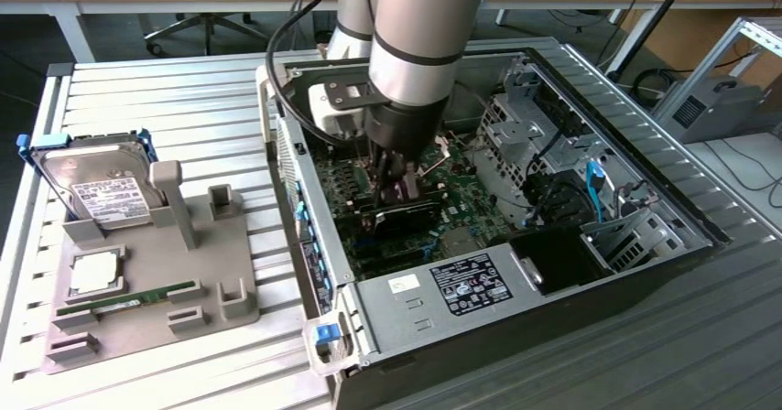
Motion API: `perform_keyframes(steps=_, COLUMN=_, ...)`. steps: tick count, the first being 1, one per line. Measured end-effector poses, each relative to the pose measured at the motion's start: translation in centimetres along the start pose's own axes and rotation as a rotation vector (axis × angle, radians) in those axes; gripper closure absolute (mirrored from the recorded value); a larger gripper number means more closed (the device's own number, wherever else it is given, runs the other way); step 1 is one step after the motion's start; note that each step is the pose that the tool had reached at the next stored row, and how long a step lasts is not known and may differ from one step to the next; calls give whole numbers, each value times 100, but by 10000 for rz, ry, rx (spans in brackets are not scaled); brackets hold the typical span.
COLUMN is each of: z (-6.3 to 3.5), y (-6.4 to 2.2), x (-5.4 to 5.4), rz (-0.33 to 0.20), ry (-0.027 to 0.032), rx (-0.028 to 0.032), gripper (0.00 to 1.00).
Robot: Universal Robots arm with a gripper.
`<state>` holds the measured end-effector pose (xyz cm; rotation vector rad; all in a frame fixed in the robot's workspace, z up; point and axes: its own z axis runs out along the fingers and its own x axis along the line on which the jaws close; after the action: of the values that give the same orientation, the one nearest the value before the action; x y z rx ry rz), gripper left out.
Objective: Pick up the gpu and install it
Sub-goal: 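Press down on the gpu until it lock into place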
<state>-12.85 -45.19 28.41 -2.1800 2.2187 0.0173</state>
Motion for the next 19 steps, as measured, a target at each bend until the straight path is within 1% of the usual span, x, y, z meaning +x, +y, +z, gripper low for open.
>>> perform_keyframes(steps=4, z=-85, y=-1, x=-2, rz=-1, ry=41, rx=1, gripper=89)
perform_keyframes(steps=5, z=-124, y=-2, x=-4, rz=-1, ry=59, rx=2, gripper=89)
perform_keyframes(steps=11, z=-271, y=-4, x=-8, rz=-2, ry=141, rx=2, gripper=89)
perform_keyframes(steps=13, z=-336, y=-5, x=-10, rz=-3, ry=170, rx=4, gripper=89)
perform_keyframes(steps=15, z=-394, y=-5, x=-12, rz=-2, ry=186, rx=3, gripper=89)
perform_keyframes(steps=19, z=-504, y=-7, x=-15, rz=0, ry=194, rx=3, gripper=89)
